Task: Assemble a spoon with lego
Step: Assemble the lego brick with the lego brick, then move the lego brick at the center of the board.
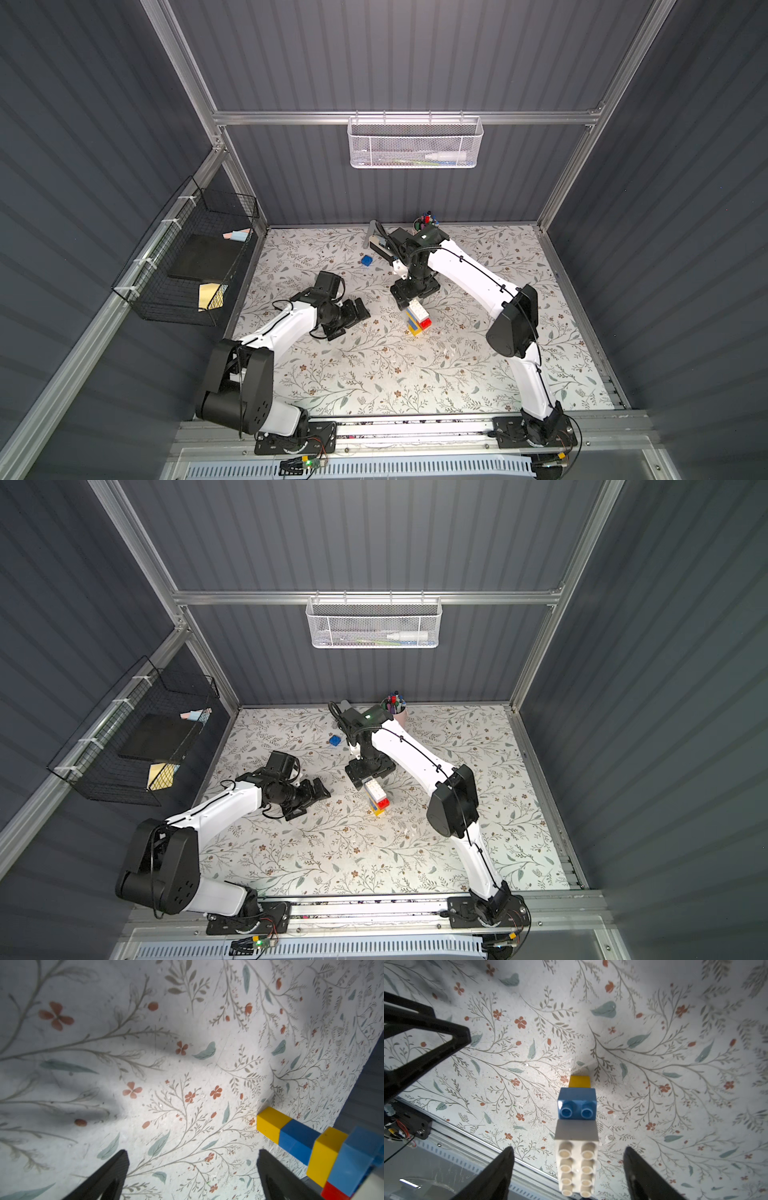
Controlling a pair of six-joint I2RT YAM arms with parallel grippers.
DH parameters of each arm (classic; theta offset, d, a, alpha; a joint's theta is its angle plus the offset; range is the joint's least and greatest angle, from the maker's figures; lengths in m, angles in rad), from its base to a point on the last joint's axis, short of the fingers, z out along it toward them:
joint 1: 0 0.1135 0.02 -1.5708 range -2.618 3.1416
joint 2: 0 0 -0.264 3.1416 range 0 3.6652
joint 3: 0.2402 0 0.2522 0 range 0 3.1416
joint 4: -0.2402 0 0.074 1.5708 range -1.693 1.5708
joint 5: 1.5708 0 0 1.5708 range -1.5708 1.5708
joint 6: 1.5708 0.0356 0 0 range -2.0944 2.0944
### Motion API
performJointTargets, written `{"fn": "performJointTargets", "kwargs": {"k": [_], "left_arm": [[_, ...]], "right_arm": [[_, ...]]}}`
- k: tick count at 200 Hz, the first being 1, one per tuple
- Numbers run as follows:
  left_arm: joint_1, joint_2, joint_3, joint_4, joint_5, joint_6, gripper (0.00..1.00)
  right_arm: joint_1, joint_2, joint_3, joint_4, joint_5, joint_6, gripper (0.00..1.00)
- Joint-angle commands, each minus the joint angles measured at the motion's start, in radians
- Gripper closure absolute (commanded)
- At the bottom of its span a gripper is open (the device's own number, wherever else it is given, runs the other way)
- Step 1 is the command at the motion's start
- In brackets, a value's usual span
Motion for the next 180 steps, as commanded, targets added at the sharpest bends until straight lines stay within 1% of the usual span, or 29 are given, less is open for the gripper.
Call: {"fn": "performJointTargets", "kwargs": {"k": [1,22,34,38,52,62,71,84,103,118,130,142,158,165,180], "left_arm": [[0.035,0.039,0.102,-0.027,0.01,-0.025,0.01],[0.052,0.144,0.258,-0.074,-0.022,-0.027,0.01],[0.052,0.238,0.391,-0.121,-0.057,0.036,0.01],[0.052,0.276,0.462,-0.139,-0.07,0.048,0.01],[0.052,0.405,0.63,-0.167,-0.107,0.087,0.01],[0.053,0.514,0.765,-0.225,-0.142,0.109,0.02],[0.053,0.615,0.9,-0.28,-0.162,0.163,0.04],[0.052,0.752,1.092,-0.344,-0.221,0.242,0.08],[0.053,0.895,1.28,-0.369,-0.24,0.302,0.11],[0.053,0.982,1.424,-0.379,-0.268,0.359,0.14],[0.053,1.018,1.469,-0.379,-0.277,0.392,0.16],[0.053,1.031,1.463,-0.376,-0.295,0.426,0.17],[0.052,1.022,1.413,-0.324,-0.306,0.447,0.16],[0.052,1.017,1.385,-0.294,-0.294,0.453,0.16],[0.048,1.015,1.35,-0.265,-0.282,0.465,0.17]], "right_arm": [[-0.029,-0.054,0.055,-0.026,-0.015,0.019,0.09],[-0.064,-0.107,0.089,-0.028,-0.02,0.038,0.03],[-0.099,-0.144,0.083,-0.025,-0.015,0.052,0.01],[-0.116,-0.156,0.079,-0.025,-0.019,0.059,0.01],[-0.176,-0.2,0.049,-0.02,-0.06,0.095,0.01],[-0.211,-0.242,-0.012,0.012,-0.07,0.103,0.01],[-0.239,-0.282,-0.084,0.054,-0.082,0.105,0.01],[-0.276,-0.335,-0.187,0.121,-0.113,0.11,0.01],[-0.326,-0.391,-0.318,0.198,-0.171,0.119,0.01],[-0.351,-0.415,-0.378,0.221,-0.189,0.126,0.01],[-0.363,-0.429,-0.417,0.237,-0.212,0.121,0.01],[-0.369,-0.435,-0.446,0.248,-0.214,0.116,0.01],[-0.374,-0.434,-0.465,0.25,-0.213,0.11,0.01],[-0.376,-0.432,-0.471,0.252,-0.251,0.104,0.01],[-0.382,-0.426,-0.473,0.245,-0.247,0.096,0.01]]}}
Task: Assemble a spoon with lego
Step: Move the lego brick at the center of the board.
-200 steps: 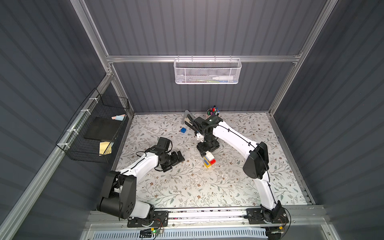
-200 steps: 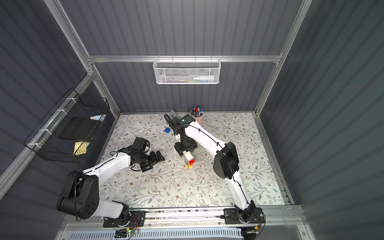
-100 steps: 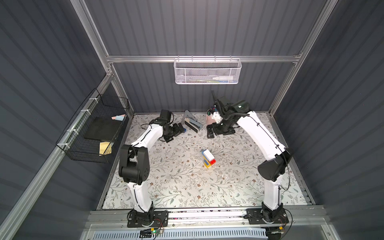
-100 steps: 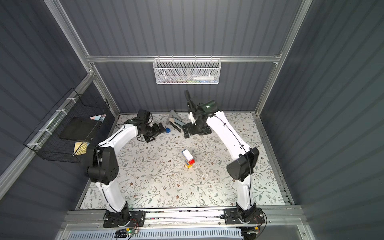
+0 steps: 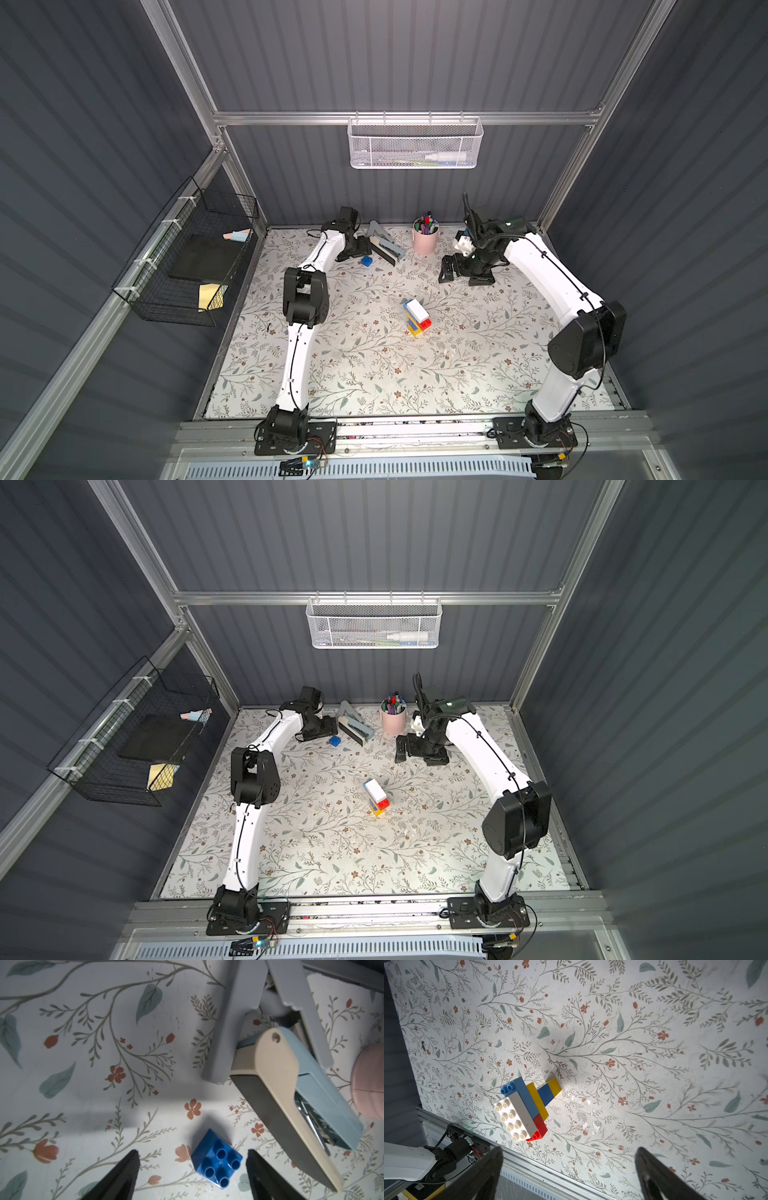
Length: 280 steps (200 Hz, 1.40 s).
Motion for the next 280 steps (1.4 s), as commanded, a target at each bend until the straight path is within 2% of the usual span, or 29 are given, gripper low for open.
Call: {"fn": "performJointTargets", "kwargs": {"k": [1,29,65,97,149,207,233,263,280], "left_arm": [[-0.003,-0.023,-0.051,0.036,-0.014,0.073,0.17],[-0.021,-0.035,-0.113,0.096,-0.006,0.117,0.17],[-0.026,-0.004,-0.096,0.079,-0.011,0.147,0.21],[-0.029,-0.073,-0.191,0.105,-0.014,0.193,0.2],[-0.029,-0.213,-0.368,0.136,-0.012,0.172,0.16],[-0.029,-0.219,-0.394,0.107,-0.033,0.231,0.18],[-0.031,-0.194,-0.345,0.113,-0.062,0.253,0.24],[-0.031,-0.184,-0.333,0.104,-0.07,0.267,0.39],[-0.031,-0.187,-0.34,0.106,-0.075,0.274,0.41]], "right_arm": [[-0.01,-0.012,-0.008,0.011,-0.043,-0.016,0.01],[-0.024,-0.011,-0.015,0.008,-0.052,-0.026,0.01],[-0.029,-0.007,-0.032,0.001,-0.061,-0.04,0.01],[-0.031,-0.013,-0.044,-0.006,-0.058,-0.043,0.01],[-0.031,-0.019,-0.068,0.002,-0.087,-0.052,0.01],[-0.031,-0.018,-0.075,0.006,-0.098,-0.057,0.01],[-0.031,-0.019,-0.083,0.005,-0.103,-0.06,0.01],[-0.031,-0.02,-0.09,0.002,-0.103,-0.061,0.01],[-0.031,-0.024,-0.095,0.003,-0.105,-0.062,0.01]]}}
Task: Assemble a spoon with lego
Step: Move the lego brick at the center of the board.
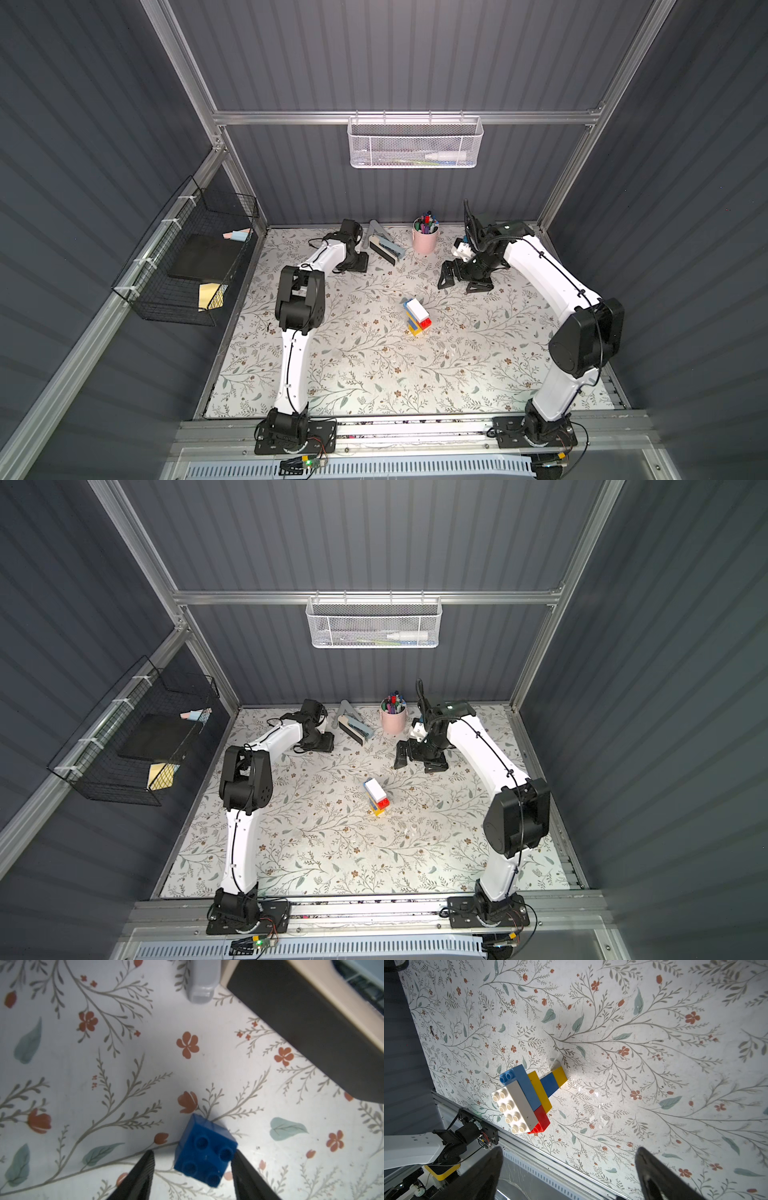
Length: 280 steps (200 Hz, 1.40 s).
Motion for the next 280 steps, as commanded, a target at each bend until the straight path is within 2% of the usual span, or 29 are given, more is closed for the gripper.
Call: {"fn": "performJointTargets", "kwargs": {"k": [1,97,197,257,280], "left_arm": [[-0.004,-0.014,0.022,-0.023,-0.025,0.029,0.41],[-0.004,0.048,0.116,-0.055,-0.033,0.052,0.47],[-0.004,0.064,0.086,-0.061,-0.011,0.058,0.54],[-0.004,0.059,0.055,-0.05,-0.01,0.063,0.45],[-0.004,0.056,0.05,-0.041,-0.011,0.059,0.46]], "right_arm": [[-0.005,-0.023,-0.017,-0.009,-0.016,-0.022,0.01],[-0.005,-0.025,-0.036,-0.007,-0.02,-0.027,0.02],[-0.005,-0.016,-0.021,-0.012,-0.015,-0.028,0.03],[-0.005,-0.017,-0.021,-0.02,-0.016,-0.033,0.03],[-0.005,-0.017,-0.021,-0.019,-0.017,-0.033,0.03]]}}
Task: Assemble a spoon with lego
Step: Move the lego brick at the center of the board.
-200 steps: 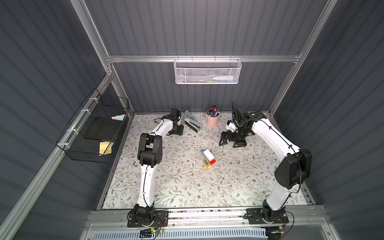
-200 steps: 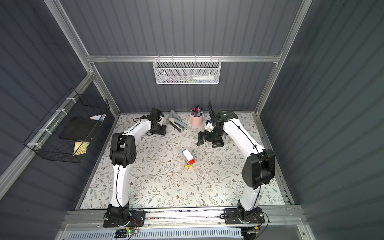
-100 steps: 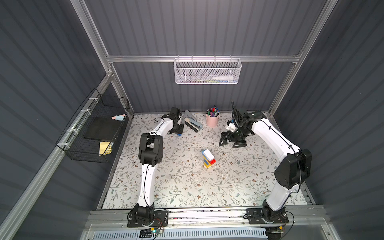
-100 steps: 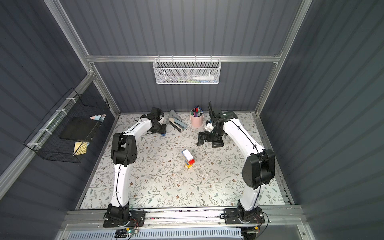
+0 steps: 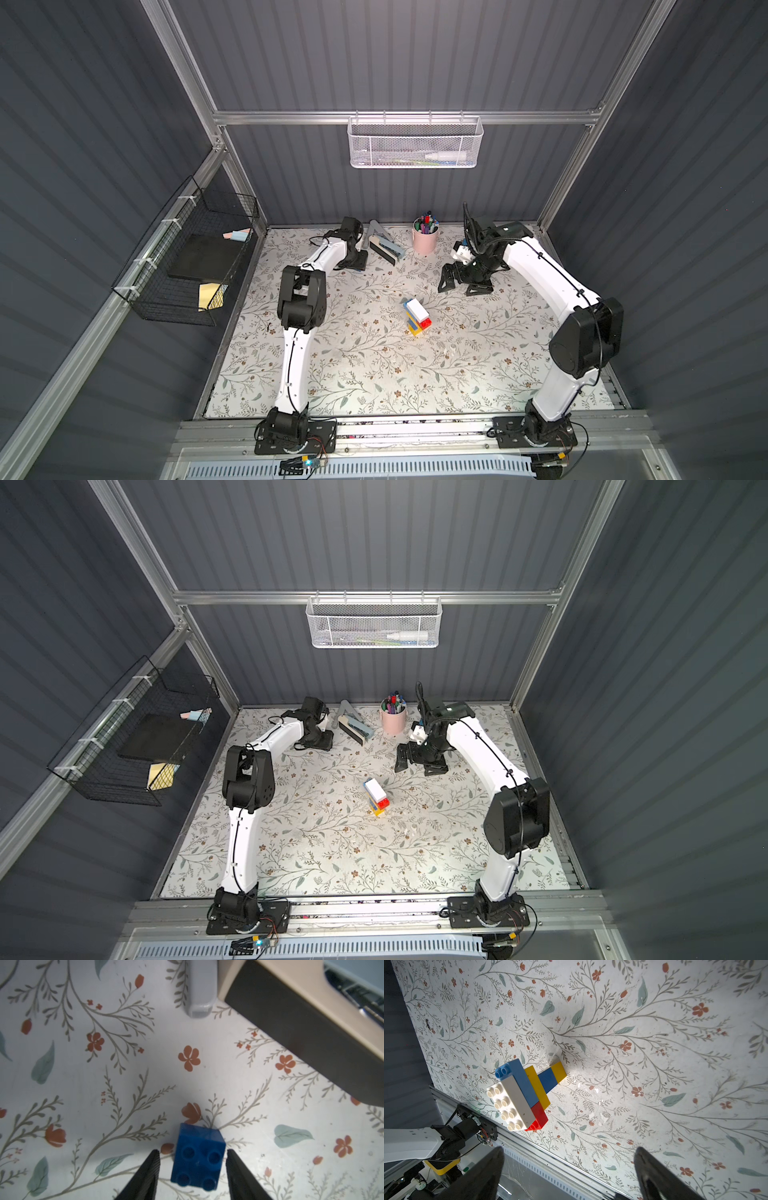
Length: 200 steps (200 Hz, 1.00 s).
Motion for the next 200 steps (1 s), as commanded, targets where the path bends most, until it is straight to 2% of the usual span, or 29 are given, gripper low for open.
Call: {"fn": "performJointTargets", "kwargs": {"k": [1,20,85,157,200], "left_arm": [[-0.004,0.02,-0.018,-0.005,0.006,0.01,0.46],[-0.004,0.025,-0.012,-0.003,0.007,0.011,0.48],[-0.003,0.008,-0.017,-0.005,-0.002,0.017,0.65],[-0.003,-0.009,-0.007,-0.021,0.005,0.028,0.63],[-0.005,-0.055,-0.064,-0.034,-0.007,0.024,0.63]], "right_arm": [[-0.005,-0.014,0.006,-0.019,-0.006,-0.02,0.03],[-0.005,-0.014,0.005,-0.019,-0.007,-0.02,0.03],[-0.005,-0.018,-0.005,-0.017,-0.012,-0.016,0.05],[-0.005,-0.02,-0.024,-0.015,-0.026,-0.021,0.06],[-0.005,-0.026,-0.03,-0.018,-0.029,-0.021,0.06]]}}
